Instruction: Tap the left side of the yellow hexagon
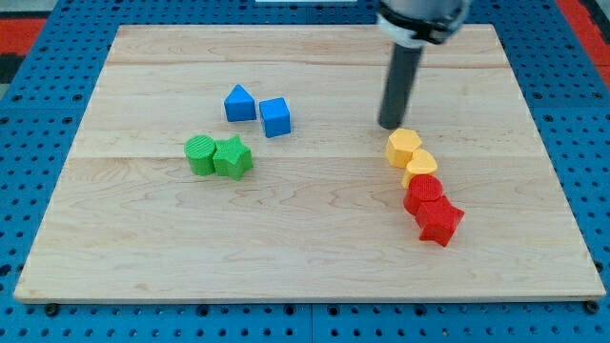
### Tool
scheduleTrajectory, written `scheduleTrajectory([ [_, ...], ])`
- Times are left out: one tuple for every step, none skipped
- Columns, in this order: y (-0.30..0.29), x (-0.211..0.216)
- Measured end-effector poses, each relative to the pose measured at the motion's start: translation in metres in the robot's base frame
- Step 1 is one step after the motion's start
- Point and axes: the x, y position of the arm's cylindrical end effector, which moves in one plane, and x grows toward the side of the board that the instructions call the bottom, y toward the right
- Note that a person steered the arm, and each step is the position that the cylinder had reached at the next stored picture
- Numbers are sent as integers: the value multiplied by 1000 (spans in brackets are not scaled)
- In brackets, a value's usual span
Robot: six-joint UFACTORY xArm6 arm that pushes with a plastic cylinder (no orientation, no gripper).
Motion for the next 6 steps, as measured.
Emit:
scheduleTrajectory([
  [-23,1],
  [-28,30],
  [-17,49],
  [-7,44],
  [-7,46],
  [-1,51],
])
